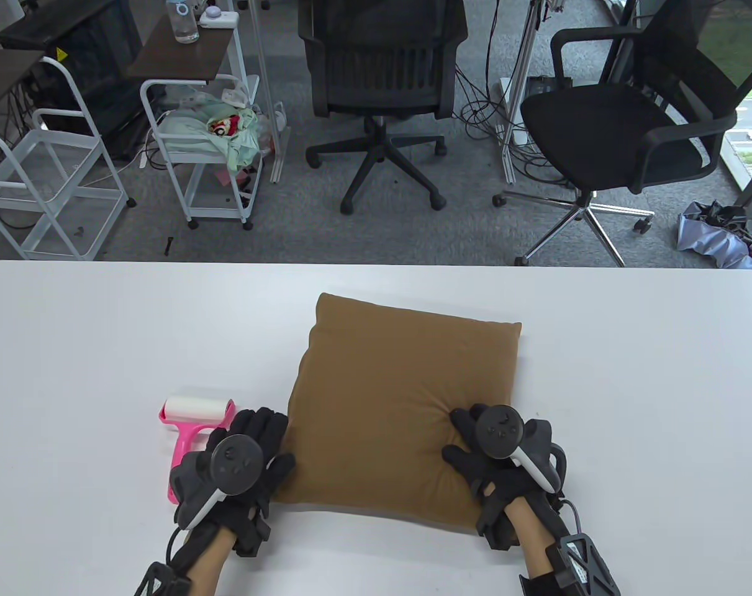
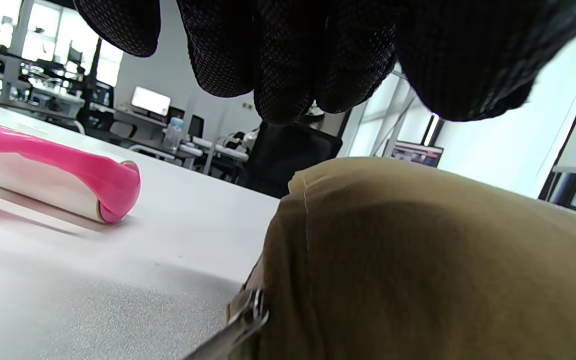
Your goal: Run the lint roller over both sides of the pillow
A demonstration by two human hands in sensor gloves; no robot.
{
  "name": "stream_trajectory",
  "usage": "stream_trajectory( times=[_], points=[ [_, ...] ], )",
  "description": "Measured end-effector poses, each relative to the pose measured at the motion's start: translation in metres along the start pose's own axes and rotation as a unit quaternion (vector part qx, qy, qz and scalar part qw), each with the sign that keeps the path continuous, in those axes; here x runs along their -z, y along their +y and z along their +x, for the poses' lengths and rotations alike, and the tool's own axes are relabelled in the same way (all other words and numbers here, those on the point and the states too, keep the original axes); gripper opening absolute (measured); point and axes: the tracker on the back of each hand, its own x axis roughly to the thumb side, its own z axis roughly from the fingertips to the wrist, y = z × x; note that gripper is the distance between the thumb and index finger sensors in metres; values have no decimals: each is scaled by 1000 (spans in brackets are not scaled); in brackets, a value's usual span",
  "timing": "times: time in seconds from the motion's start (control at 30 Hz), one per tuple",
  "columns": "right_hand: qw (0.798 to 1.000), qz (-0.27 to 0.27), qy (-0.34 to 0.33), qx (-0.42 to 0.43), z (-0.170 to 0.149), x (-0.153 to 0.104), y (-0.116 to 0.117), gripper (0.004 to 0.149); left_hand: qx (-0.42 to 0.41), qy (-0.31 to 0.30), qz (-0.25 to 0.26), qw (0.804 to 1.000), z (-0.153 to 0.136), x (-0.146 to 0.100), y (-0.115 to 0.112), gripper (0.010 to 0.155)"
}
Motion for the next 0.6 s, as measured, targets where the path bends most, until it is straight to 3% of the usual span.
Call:
stream_trajectory(
  times=[0.13, 0.37, 0.47, 0.6],
  points=[
    [1000, -14, -7, -4, 2, -1, -5, 66, 9, -1, -10, 1000, 1, 1, -5, 72],
    [995, -82, -57, -22, 24, -21, -24, 66, 13, -5, -19, 1000, 3, 2, -9, 75],
    [993, -65, -96, -39, 42, -30, -23, 68, 12, -4, -22, 1000, 2, 3, -10, 75],
    [983, -17, -160, -84, 77, -45, -3, 79, 9, -1, -25, 1000, 2, 3, -9, 75]
  ],
)
